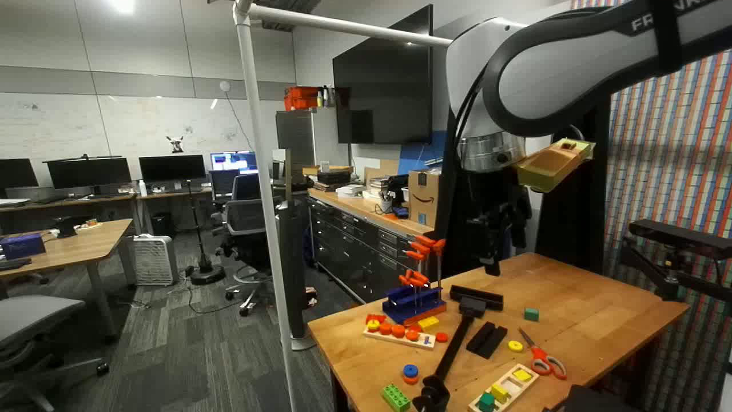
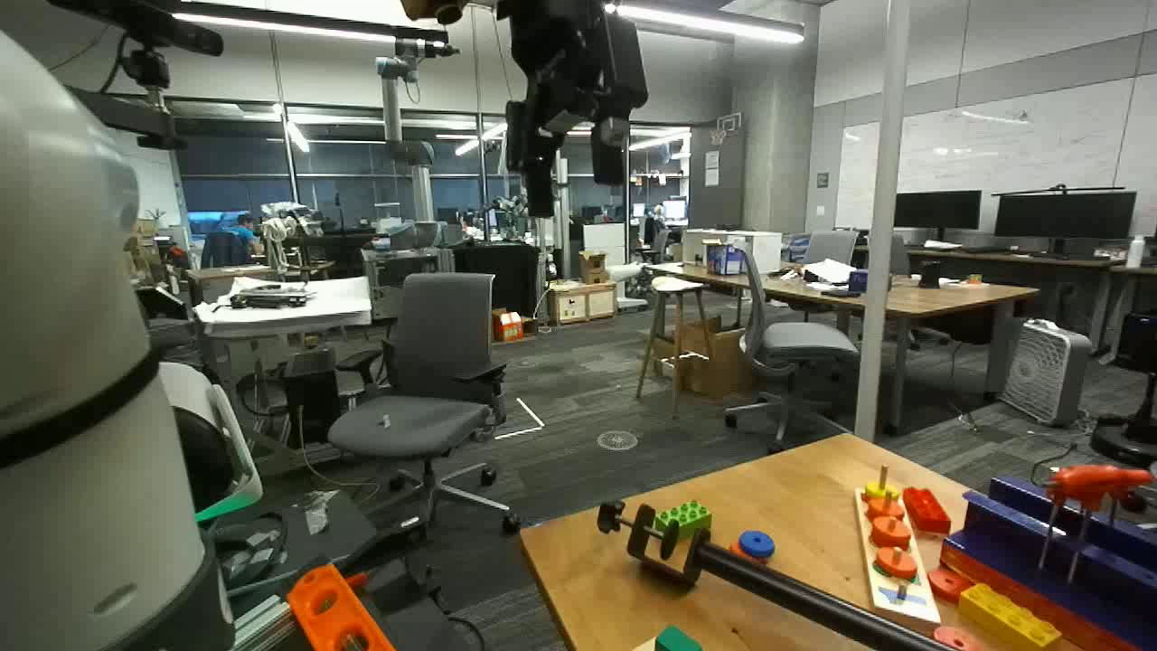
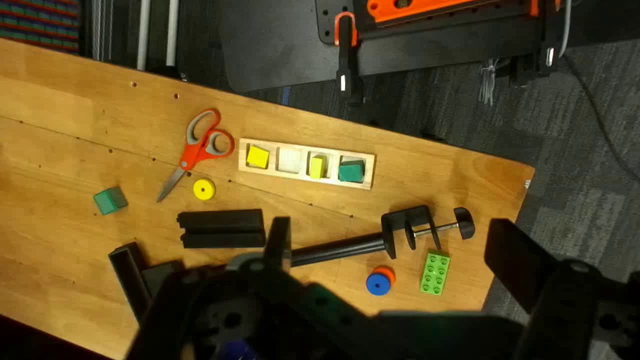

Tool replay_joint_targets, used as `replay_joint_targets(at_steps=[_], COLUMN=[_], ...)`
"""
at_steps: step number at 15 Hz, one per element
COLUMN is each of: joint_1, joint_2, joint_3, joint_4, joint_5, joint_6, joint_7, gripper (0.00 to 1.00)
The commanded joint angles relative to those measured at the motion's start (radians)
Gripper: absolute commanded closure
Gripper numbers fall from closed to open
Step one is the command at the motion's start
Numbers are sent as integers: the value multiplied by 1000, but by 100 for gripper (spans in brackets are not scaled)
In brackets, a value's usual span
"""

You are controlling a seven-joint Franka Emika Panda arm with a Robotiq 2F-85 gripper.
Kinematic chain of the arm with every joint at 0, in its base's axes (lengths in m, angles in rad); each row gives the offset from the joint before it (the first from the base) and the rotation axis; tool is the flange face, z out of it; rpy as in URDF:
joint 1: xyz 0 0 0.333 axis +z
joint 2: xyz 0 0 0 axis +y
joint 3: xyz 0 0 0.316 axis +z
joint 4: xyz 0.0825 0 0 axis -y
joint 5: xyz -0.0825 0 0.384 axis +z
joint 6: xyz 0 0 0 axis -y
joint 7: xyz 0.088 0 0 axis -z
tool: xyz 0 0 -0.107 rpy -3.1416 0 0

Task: Remove one round orange object from the second position on the wooden board and put it on the table

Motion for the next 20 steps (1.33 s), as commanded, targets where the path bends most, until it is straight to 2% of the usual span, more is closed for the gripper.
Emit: replay_joint_targets(at_steps=[1, 6, 7, 10, 15, 18, 20], joint_1=[19, 19, 21, 33, 18, 23, 39], joint_2=[1, -2, -1, 34, 202, 368, 480], joint_3=[-15, -15, -18, -51, -138, -206, -250], joint_4=[5, 10, -5, -62, -105, -62, -12], joint_5=[-9, -9, -24, -58, -64, -12, 51], joint_6=[-3, -3, 26, 192, 571, 739, 796], joint_7=[10, 10, -4, -73, -197, -284, -355], gripper=[0, 0, 0, 0, 0, 0, 0])
